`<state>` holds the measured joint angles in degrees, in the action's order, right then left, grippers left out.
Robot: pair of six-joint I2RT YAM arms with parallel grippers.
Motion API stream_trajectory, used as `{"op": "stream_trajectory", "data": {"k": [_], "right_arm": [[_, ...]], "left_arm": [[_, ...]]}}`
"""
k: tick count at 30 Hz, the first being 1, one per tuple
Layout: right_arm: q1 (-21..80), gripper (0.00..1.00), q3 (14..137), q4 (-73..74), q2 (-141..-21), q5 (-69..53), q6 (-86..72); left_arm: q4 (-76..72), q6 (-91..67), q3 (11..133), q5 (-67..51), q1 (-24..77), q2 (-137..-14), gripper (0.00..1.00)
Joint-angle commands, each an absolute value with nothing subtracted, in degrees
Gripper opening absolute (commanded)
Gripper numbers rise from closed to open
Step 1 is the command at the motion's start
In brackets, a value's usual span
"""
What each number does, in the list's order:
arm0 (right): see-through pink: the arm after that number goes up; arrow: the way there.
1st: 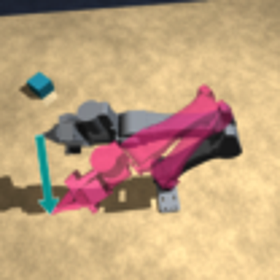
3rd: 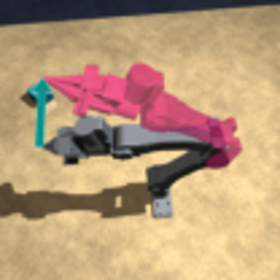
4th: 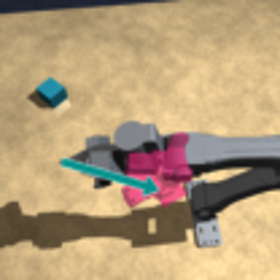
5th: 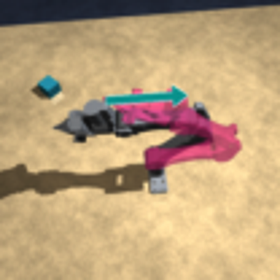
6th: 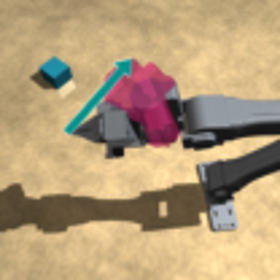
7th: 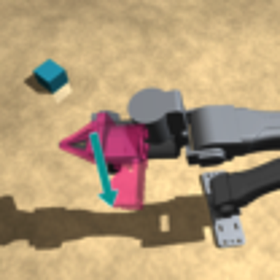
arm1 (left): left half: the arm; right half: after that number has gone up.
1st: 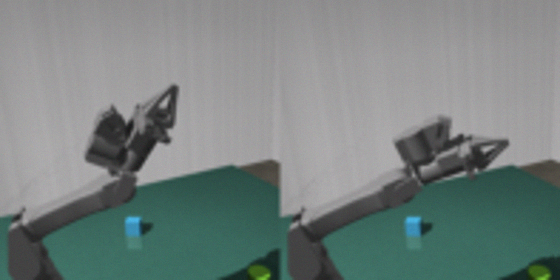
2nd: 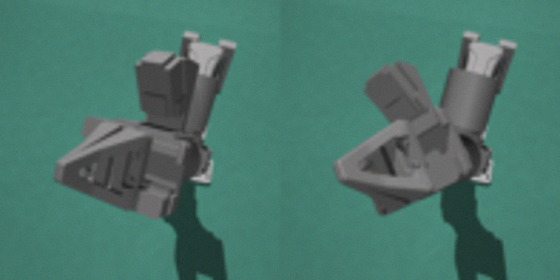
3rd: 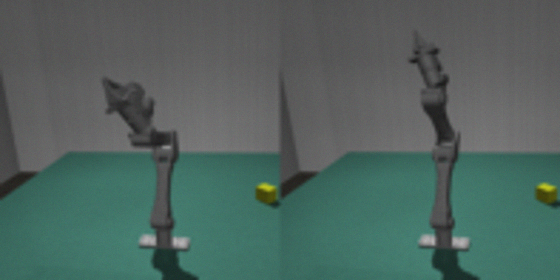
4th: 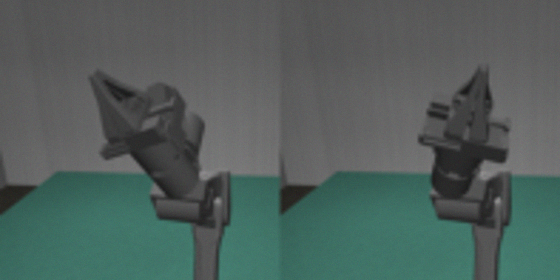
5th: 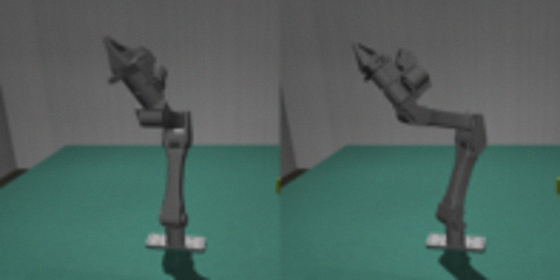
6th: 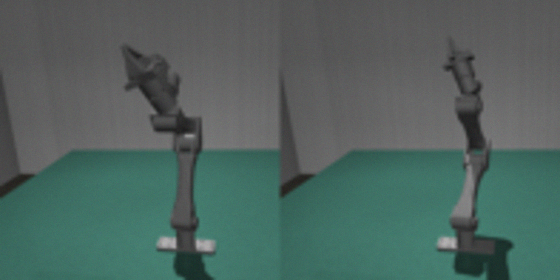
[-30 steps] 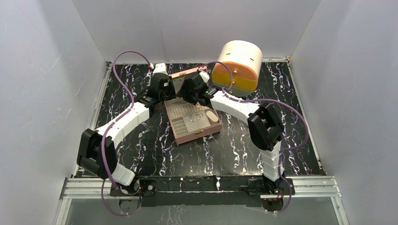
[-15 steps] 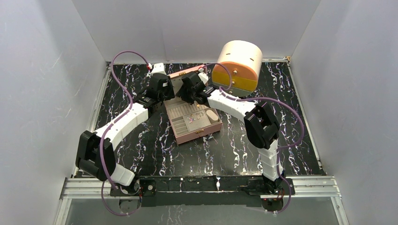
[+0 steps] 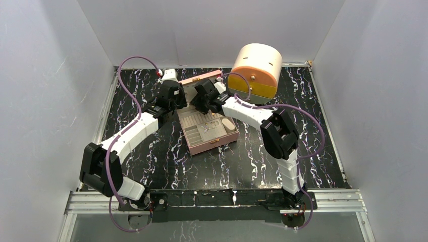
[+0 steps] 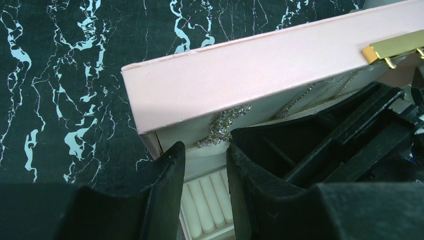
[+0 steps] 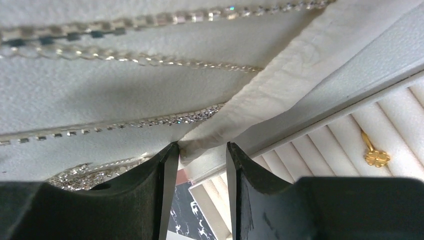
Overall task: Organize the mixed jewelry
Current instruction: Adjust the jewelry in the jewelry box.
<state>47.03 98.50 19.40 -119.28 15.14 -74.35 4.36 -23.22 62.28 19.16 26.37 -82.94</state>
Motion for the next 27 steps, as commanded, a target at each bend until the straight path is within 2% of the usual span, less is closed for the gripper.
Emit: {"op": "stream_trajectory", "data": {"k": [1, 5, 17, 27], "right_arm": [[47.0, 0.49, 93.8, 9.8, -113.7, 18.3, -75.8], [46.9, 0.49, 90.7, 7.7, -110.5, 20.7, -76.8], [46.4, 0.43, 99.0, 15.8, -117.2, 18.6, -80.6], [46.3, 0.22, 105.3, 23.9, -121.0, 14.9, -82.4]], "left_arm": [[4.3, -23.1, 62.1, 23.8, 25.5, -79.8, 0.35], [4.2, -22.9, 61.9, 23.8, 25.5, -79.5, 0.35], [4.0, -22.8, 62.0, 23.4, 25.5, -79.5, 0.35], [4.0, -22.7, 62.0, 23.5, 25.5, -79.8, 0.35]]}}
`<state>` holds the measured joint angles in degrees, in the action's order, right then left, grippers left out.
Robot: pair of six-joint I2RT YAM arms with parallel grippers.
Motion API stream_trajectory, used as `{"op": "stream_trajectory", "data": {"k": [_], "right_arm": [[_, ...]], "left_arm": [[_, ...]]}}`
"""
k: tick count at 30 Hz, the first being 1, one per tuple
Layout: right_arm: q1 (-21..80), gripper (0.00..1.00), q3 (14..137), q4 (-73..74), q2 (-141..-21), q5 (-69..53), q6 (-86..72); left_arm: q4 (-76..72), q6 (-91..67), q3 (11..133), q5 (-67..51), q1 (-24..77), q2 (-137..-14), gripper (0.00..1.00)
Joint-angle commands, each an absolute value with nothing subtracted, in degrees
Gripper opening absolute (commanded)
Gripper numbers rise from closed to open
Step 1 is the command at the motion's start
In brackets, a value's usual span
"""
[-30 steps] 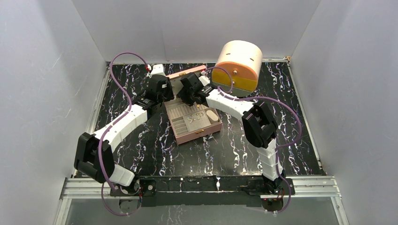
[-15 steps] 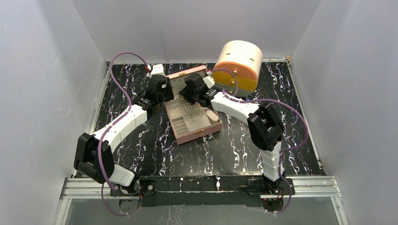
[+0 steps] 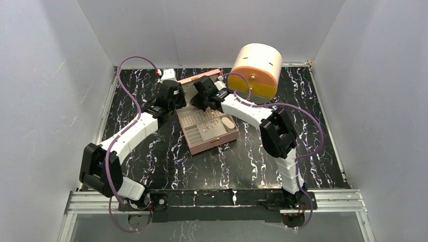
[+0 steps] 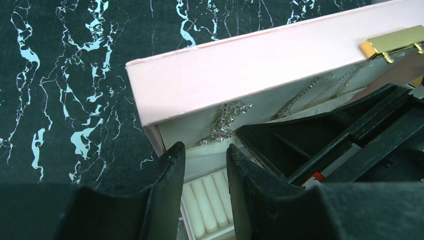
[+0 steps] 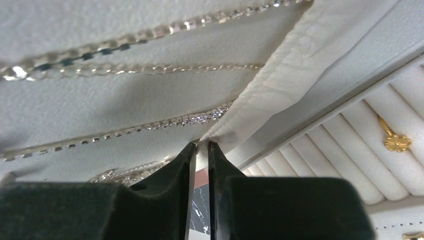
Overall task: Organize the mixed jewelry
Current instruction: Adjust the jewelry in the jewelry box.
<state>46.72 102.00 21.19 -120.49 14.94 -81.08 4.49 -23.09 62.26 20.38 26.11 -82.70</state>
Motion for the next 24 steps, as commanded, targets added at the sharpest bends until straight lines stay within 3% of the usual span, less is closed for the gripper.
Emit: {"op": "stream_trajectory", "data": {"k": [1, 5, 24], "right_arm": [[46.2, 0.18, 105.6, 24.0, -121.0, 14.7, -82.2], [46.1, 0.0, 106.0, 23.9, -120.7, 14.2, -81.7], [45.9, 0.0, 88.7, 7.5, -105.7, 13.1, -75.4]], "left_arm": [[3.9, -22.7, 62.0, 23.5, 25.5, -79.8, 0.35], [4.0, -22.8, 61.9, 23.5, 25.5, -79.8, 0.35], [4.6, -22.7, 63.4, 24.3, 25.5, -81.2, 0.36]]}}
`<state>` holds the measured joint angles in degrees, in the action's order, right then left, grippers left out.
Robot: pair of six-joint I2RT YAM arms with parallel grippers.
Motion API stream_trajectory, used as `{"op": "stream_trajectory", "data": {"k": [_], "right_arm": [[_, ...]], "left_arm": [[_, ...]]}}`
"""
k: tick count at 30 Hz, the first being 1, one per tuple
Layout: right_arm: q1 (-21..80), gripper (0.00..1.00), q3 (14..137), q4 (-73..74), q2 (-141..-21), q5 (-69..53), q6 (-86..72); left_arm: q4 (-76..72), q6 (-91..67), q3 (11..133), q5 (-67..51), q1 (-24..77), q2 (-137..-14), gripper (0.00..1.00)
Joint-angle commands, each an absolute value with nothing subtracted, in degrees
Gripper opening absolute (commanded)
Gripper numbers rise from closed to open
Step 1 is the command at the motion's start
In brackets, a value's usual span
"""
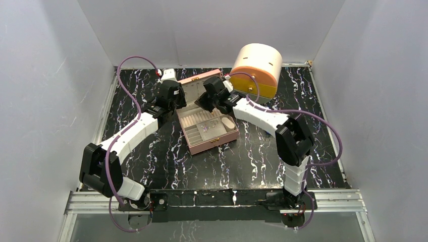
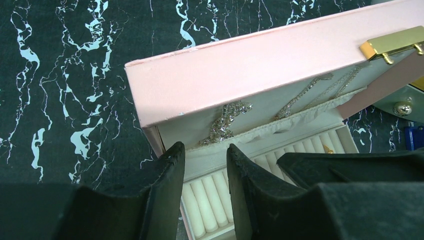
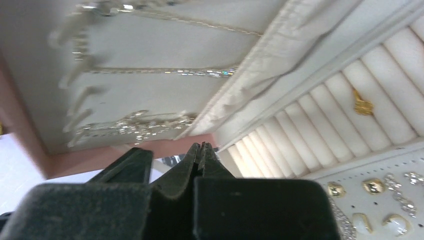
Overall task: Organize the mixed jewelry
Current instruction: Adjust the jewelry in the jewelry box.
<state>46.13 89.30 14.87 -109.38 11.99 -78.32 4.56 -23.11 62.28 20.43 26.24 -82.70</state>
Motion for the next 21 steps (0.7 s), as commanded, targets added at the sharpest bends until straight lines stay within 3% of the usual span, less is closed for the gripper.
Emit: {"op": "stream_trajectory", "data": {"k": [1, 5, 10, 13, 17, 21], "right_arm": [[45.8, 0.0, 88.8, 6.9, -105.7, 12.9, -75.1], [45.4, 0.03, 86.7, 5.4, -103.3, 13.4, -74.6], [44.7, 0.32, 80.8, 4.4, -95.6, 14.3, -69.8], [43.1, 0.42, 76.8, 5.3, -90.0, 11.7, -65.7], [39.6, 0.51, 72.8, 8.4, -83.6, 5.5, -60.0], [35.3, 0.53, 70.5, 10.1, -79.0, -1.1, -55.1]], "left_arm": [[4.6, -22.7, 63.4, 23.8, 25.5, -80.9, 0.36], [5.0, -22.7, 63.6, 19.5, 25.5, -79.1, 0.39], [6.3, -22.0, 62.7, 5.9, 25.5, -74.3, 0.52], [7.4, -21.9, 62.8, -4.8, 25.4, -71.3, 0.59], [10.6, -22.4, 66.1, -12.8, 25.4, -68.9, 0.64], [11.8, -16.7, 72.6, -10.4, 25.4, -68.9, 0.76]]}}
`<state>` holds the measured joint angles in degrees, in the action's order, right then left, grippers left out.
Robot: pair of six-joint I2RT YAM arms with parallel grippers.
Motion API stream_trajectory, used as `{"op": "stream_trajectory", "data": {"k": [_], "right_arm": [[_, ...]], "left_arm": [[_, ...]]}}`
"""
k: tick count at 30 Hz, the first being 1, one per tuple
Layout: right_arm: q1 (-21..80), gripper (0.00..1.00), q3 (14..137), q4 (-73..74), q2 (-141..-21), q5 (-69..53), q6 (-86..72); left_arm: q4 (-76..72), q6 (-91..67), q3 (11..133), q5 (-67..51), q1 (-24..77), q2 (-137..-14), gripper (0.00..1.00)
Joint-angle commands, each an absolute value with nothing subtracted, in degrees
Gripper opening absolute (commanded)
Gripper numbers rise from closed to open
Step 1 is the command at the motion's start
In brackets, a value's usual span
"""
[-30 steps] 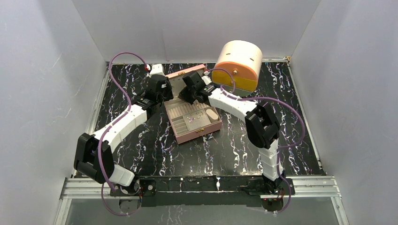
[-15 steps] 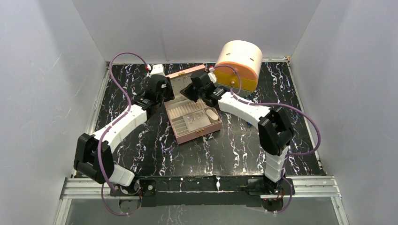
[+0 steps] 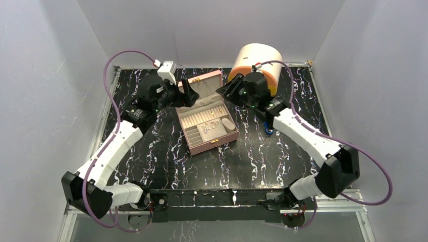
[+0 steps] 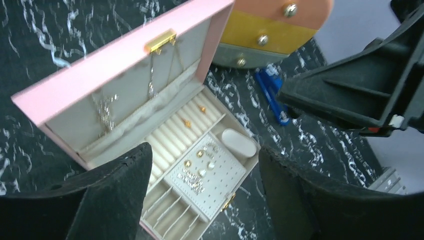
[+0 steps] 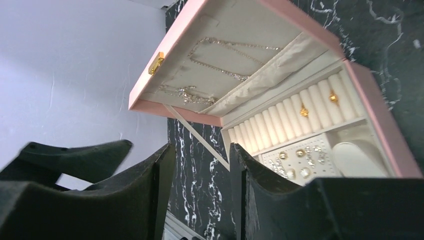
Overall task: Organize the mixed jewelry
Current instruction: Adjust the jewelry in the jewelry box, then close the jewelry box at the center of the board.
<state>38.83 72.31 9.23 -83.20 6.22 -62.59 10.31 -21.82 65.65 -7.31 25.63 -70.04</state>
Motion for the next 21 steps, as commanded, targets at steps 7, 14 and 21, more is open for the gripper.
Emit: {"op": "stream_trajectory", "data": {"k": [7, 14, 21], "right_arm": [[33.2, 0.67, 69.7, 11.8, -75.0, -5.1, -44.7], [32.9, 0.72, 70.4, 13.7, -74.3, -4.5, -41.3], [32.4, 0.72, 72.1, 16.0, -76.3, -4.2, -41.7]], "left_arm": [[24.8, -1.8, 91.3, -4.9, 25.4, -84.6, 0.84], [24.6, 7.4, 98.4, -11.1, 25.0, -97.3, 0.83], [24.1, 9.4, 100.6, -11.3, 24.9, -102.6, 0.82]]}}
